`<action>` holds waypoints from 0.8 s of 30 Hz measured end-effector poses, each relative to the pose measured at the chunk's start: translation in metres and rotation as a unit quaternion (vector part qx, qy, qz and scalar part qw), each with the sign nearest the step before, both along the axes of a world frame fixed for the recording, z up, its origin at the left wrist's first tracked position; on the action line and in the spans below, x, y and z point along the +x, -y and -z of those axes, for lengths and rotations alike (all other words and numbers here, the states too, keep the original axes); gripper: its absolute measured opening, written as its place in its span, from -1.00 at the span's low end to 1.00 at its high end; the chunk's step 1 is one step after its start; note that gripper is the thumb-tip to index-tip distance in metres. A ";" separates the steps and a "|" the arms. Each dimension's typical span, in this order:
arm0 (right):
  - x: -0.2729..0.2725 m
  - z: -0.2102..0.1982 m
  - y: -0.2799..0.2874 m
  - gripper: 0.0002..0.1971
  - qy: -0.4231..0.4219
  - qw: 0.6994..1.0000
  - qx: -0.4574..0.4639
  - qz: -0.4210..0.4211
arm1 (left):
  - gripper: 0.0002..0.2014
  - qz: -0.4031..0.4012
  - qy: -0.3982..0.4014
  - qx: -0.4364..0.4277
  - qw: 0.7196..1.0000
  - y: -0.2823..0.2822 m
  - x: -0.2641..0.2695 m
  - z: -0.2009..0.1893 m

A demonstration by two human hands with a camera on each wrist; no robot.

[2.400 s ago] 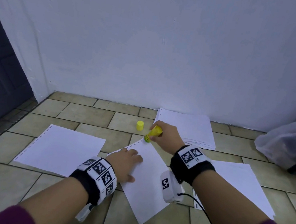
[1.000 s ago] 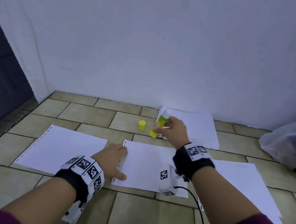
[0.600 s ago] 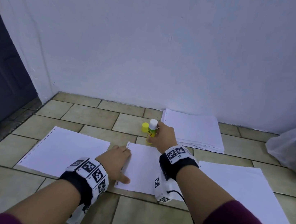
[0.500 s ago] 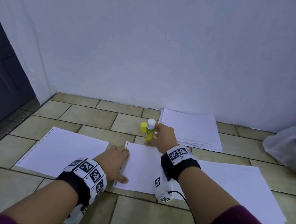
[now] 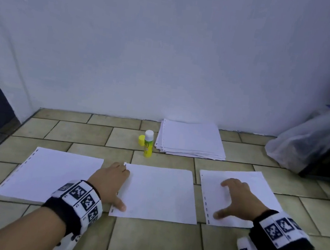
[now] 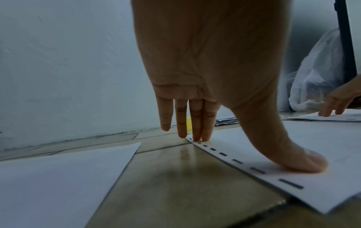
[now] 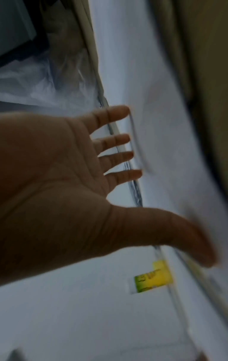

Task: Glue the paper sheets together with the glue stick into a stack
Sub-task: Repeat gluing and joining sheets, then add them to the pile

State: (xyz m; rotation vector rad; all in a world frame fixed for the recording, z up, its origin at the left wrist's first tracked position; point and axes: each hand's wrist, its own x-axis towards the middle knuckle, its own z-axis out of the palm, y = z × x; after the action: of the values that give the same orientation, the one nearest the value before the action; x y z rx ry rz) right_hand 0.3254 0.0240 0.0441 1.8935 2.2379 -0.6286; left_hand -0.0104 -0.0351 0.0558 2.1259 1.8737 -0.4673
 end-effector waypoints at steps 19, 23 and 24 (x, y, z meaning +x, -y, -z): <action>0.013 -0.071 0.000 -0.77 -0.068 0.954 0.261 0.134 | -0.04 -0.005 0.043 0.004 0.999 0.010 -0.009 0.011; -0.048 -0.084 0.024 -0.78 -0.071 0.972 0.216 0.054 | -0.08 -0.005 0.047 0.012 0.999 0.010 -0.007 0.013; -0.069 -0.078 0.031 -0.78 -0.083 0.976 0.198 0.018 | -0.09 -0.005 0.047 0.013 0.999 0.010 -0.006 0.013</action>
State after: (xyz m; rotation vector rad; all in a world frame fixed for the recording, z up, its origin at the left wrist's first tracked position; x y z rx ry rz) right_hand 0.2566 -0.0067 0.1219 2.1322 2.6003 -0.3756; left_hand -0.0162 -0.0454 0.0425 2.1155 1.8463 -0.3357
